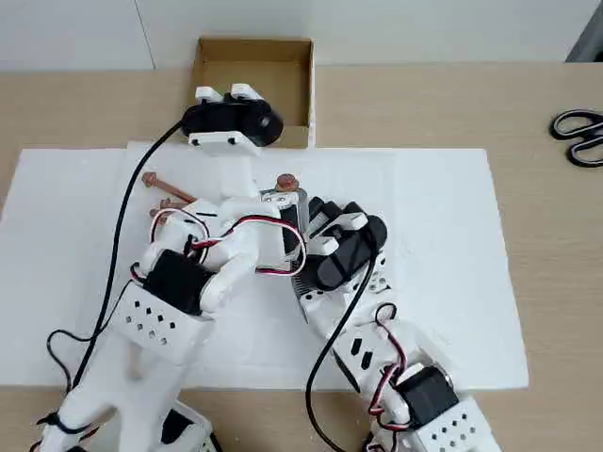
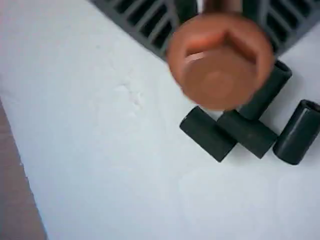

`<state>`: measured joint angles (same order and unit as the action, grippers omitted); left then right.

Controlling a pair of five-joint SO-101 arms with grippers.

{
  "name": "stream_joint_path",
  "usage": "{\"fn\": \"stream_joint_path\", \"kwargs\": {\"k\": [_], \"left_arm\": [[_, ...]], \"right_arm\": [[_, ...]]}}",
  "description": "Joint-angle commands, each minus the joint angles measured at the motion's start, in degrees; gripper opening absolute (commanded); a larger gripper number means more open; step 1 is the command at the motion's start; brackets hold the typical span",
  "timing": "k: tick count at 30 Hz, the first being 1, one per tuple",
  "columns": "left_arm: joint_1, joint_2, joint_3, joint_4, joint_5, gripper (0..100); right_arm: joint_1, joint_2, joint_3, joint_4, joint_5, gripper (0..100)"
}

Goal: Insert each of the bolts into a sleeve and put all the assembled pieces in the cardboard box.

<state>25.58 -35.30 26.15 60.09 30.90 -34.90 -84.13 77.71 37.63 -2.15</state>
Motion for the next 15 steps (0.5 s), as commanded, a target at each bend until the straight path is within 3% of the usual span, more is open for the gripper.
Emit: {"fn": "stream_joint_path", "kwargs": {"k": [1,15], "left_arm": [[0.09,-4.22,-3.82,-0.26,0.26,1],[0.26,-8.0,-3.47,-1.05,0.26,1]], "right_arm": [[-0.13,-1.01,-0.35,-1.27,-0.26,0.4],[-0.13,-0.84,-0.35,-1.27,-0.26,0.4]]}}
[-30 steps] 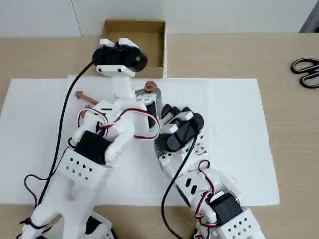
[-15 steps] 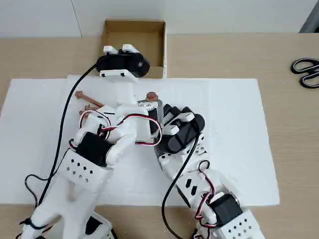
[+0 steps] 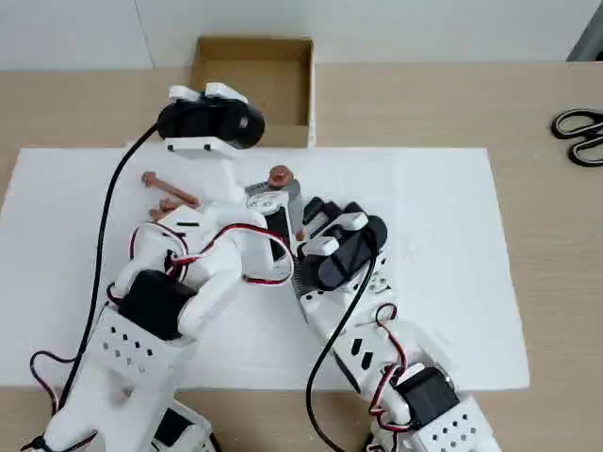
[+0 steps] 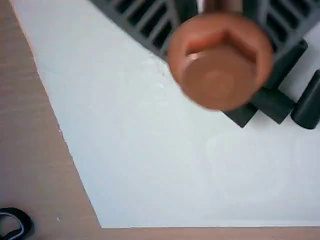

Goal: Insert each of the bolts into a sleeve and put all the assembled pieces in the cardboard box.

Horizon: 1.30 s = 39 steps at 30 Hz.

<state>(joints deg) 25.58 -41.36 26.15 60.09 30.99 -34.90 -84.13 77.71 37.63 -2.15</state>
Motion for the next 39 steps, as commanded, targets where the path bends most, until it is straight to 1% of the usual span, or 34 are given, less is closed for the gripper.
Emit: {"fn": "stream_joint_path", "kwargs": {"k": [1,6,30,39], "left_arm": [[0.44,-1.93,-3.47,-1.05,0.18,1],[3.69,-1.85,-2.86,0.26,0.18,1],[2.64,-2.29,3.03,0.44,-1.67,1],[3.08,-2.11,3.03,5.36,-1.67,1]], "right_arm": [[-0.13,-0.84,-0.35,-1.27,-0.26,0.4],[-0.13,-0.84,-0.35,-1.27,-0.26,0.4],[-0.13,-1.1,-0.35,-1.19,-0.26,0.4],[-0.04,-1.19,-0.35,-1.19,-0.26,0.4]]}}
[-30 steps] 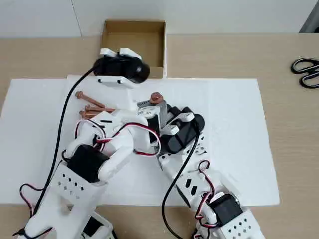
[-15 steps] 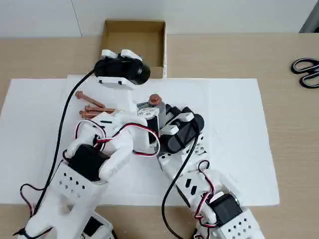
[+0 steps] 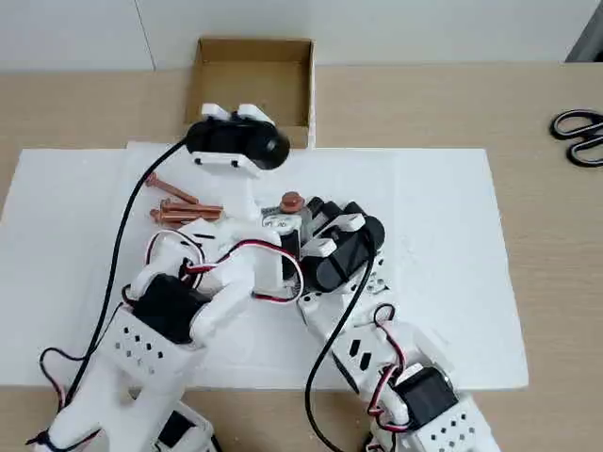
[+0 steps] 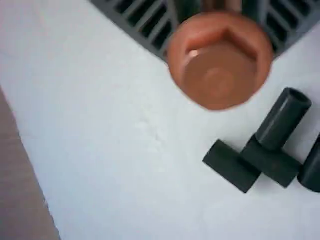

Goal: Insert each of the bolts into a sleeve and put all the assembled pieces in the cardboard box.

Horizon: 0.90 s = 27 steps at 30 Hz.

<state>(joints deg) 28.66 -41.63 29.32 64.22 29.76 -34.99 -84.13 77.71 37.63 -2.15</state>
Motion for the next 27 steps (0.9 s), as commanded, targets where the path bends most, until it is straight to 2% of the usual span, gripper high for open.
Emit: {"fn": "stream_joint_path", "kwargs": {"k": [1,18,20,27], "left_arm": [[0.0,-1.76,-0.04,1.41,-0.44,1],[2.73,-1.58,6.55,0.97,-0.53,1],[2.73,-1.85,7.96,0.0,-1.05,4],[2.46,-2.2,7.87,-0.09,-1.41,24]], "right_arm": [[0.04,-1.19,-0.35,-1.19,-0.26,0.4],[0.13,-1.19,-0.35,-1.19,-0.26,0.4],[0.13,-1.19,-0.35,-1.19,-0.26,0.4],[0.13,-1.19,-0.35,-1.19,-0.26,0.4]]}}
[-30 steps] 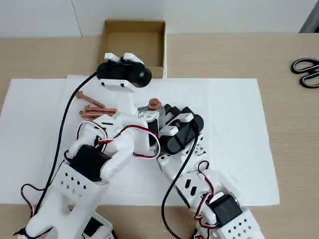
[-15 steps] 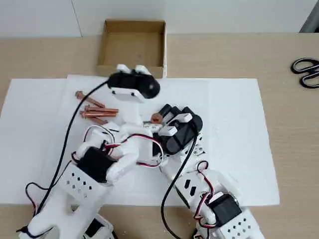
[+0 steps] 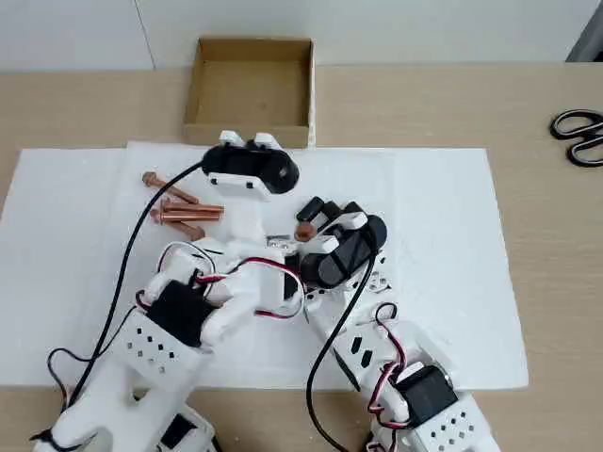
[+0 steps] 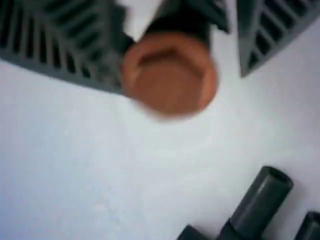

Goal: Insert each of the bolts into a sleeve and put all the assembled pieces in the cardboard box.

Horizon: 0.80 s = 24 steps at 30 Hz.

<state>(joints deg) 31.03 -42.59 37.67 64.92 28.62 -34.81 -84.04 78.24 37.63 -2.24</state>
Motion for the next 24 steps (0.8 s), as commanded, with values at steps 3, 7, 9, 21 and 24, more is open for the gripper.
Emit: {"fn": "stream_joint_path", "kwargs": {"k": [3,7,9,21,24], "left_arm": [[-1.41,-2.9,-1.36,0.0,-0.26,28],[-7.65,-8.44,-6.81,4.22,-0.53,30],[-12.22,-11.08,-9.01,6.33,-0.62,30],[-34.99,-17.49,-9.98,12.31,-22.42,30],[-36.13,-17.49,-9.98,12.31,-22.42,30]], "right_arm": [[0.04,-1.27,-0.88,-1.19,-0.18,0.4],[0.13,-0.84,-0.97,-1.01,-0.18,0.4],[0.22,-0.66,-1.67,1.98,-0.18,0.4],[13.14,33.36,-36.92,14.73,6.33,0.4],[14.46,49.1,-52.22,14.02,6.68,0.4]]}}
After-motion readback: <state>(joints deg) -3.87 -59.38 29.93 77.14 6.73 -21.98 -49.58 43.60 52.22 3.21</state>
